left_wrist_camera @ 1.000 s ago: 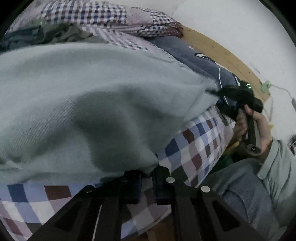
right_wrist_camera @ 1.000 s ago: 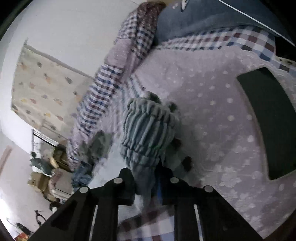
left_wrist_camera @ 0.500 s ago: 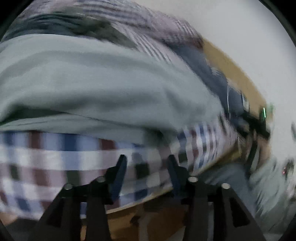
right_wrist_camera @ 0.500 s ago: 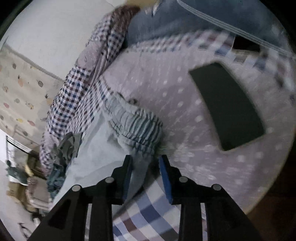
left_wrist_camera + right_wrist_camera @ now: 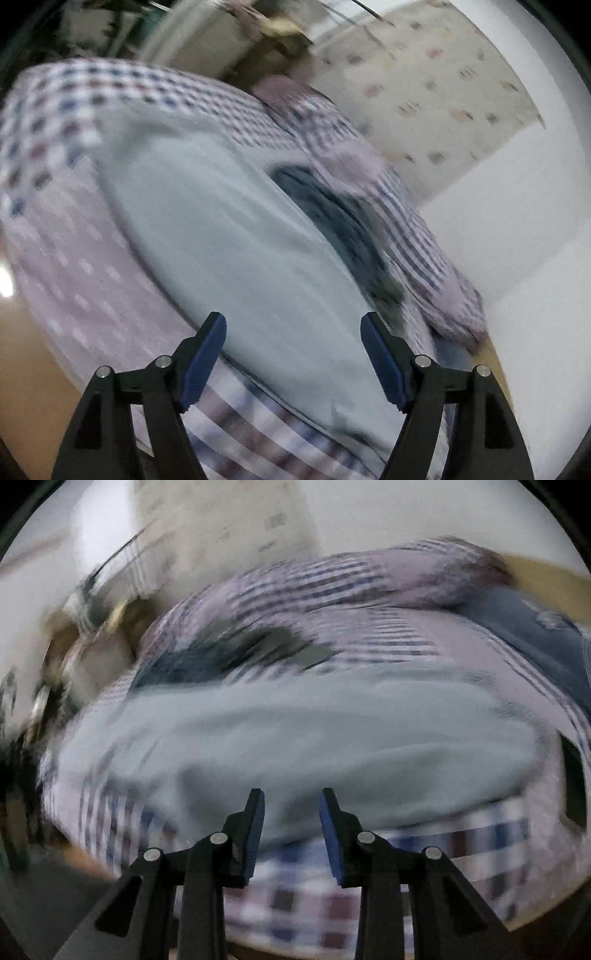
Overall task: Fold clothes
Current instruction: 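Grasp the sweatpants leg with the left gripper and lift it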
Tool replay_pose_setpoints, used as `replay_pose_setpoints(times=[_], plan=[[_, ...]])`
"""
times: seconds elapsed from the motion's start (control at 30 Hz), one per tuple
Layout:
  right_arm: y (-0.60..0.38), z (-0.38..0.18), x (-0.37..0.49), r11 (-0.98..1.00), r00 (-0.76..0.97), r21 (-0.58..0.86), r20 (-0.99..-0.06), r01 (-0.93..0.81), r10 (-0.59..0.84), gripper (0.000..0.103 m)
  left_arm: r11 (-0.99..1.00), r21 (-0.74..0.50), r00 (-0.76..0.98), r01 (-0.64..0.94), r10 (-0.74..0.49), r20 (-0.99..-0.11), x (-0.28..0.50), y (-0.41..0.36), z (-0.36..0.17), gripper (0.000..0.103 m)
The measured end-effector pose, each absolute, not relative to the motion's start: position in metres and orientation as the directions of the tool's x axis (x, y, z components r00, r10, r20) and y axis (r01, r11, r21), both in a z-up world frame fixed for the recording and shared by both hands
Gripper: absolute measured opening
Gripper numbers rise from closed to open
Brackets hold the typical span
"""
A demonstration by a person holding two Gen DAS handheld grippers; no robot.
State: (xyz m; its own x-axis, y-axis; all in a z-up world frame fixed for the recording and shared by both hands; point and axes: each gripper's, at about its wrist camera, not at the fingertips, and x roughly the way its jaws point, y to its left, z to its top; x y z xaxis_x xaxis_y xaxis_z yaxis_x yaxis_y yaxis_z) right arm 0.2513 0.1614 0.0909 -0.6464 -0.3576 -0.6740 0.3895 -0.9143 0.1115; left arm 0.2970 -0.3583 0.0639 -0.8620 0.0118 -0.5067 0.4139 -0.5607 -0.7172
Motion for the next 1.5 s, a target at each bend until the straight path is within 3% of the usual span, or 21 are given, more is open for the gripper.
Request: replay_pose_setpoints(times=[0.17,0.3,0.47,0.73,0.8,0.83,0.97,1.1,1.17,1.2,1.33,1.4,1.5], plan=[[0.107,0.063,0.269,-0.872,-0.623,-0.051,-0.721,0.486,-0.305,0.031,-0.507,-0.677,-0.799,0.533,-0.039,-0.600,0.292,-0.412,0.030,0.079],[0.094,0.047,0.264,-0.874,-0.614,-0.091,-0.747,0.476,-0.256,0.032,-0.458,-0.680,-0.775,0.573,-0.032,-0.631,0.291,-0.437,0.008,0.079],[0.079,0.035,0.260,-0.864,-0.625,-0.160,-0.753,0.477,-0.206,0.040,-0.425,-0.739,-0.820,0.523,-0.014,-0.572,0.296,-0.462,-0.003,0.079],[0.074,0.028,0.254,-0.862,-0.654,-0.218,-0.739,0.457,-0.160,0.037,-0.425,-0.733,-0.832,0.530,-0.094,-0.547,0.278,-0.496,0.003,0.077],[0.072,0.027,0.254,-0.856,-0.661,-0.244,-0.738,0.455,-0.141,0.031,-0.390,-0.723,-0.810,0.570,-0.120,-0.574,0.274,-0.509,0.001,0.049],[0.072,0.026,0.254,-0.851,-0.662,-0.260,-0.738,0.456,-0.129,0.019,-0.365,-0.728,-0.803,0.580,-0.104,-0.587,0.269,-0.517,-0.003,0.035],[0.076,0.027,0.255,-0.818,-0.663,-0.319,-0.742,0.478,-0.099,0.005,-0.416,-0.706,-0.796,0.574,-0.079,-0.600,0.248,-0.524,0.016,0.011],[0.085,0.042,0.261,-0.813,-0.680,-0.341,-0.728,0.471,-0.089,0.004,-0.490,-0.719,-0.853,0.492,-0.107,-0.511,0.252,-0.519,0.041,0.010],[0.088,0.046,0.264,-0.819,-0.675,-0.330,-0.732,0.469,-0.092,0.004,-0.438,-0.707,-0.804,0.555,-0.063,-0.592,0.243,-0.528,0.015,0.011],[0.087,0.044,0.263,-0.815,-0.664,-0.332,-0.743,0.476,-0.085,0.004,-0.412,-0.723,-0.806,0.554,-0.048,-0.590,0.243,-0.531,0.006,0.011],[0.078,0.026,0.257,-0.777,-0.617,-0.363,-0.786,0.514,-0.041,0.005,-0.392,-0.751,-0.822,0.532,-0.027,-0.568,0.251,-0.535,-0.002,0.021],[0.079,0.030,0.258,-0.773,-0.616,-0.366,-0.787,0.519,-0.041,0.005,-0.379,-0.761,-0.826,0.526,-0.016,-0.563,0.254,-0.539,-0.004,0.036],[0.083,0.035,0.258,-0.778,-0.605,-0.347,-0.795,0.523,-0.052,0.007,-0.345,-0.791,-0.842,0.505,0.006,-0.540,0.263,-0.549,-0.008,0.039]])
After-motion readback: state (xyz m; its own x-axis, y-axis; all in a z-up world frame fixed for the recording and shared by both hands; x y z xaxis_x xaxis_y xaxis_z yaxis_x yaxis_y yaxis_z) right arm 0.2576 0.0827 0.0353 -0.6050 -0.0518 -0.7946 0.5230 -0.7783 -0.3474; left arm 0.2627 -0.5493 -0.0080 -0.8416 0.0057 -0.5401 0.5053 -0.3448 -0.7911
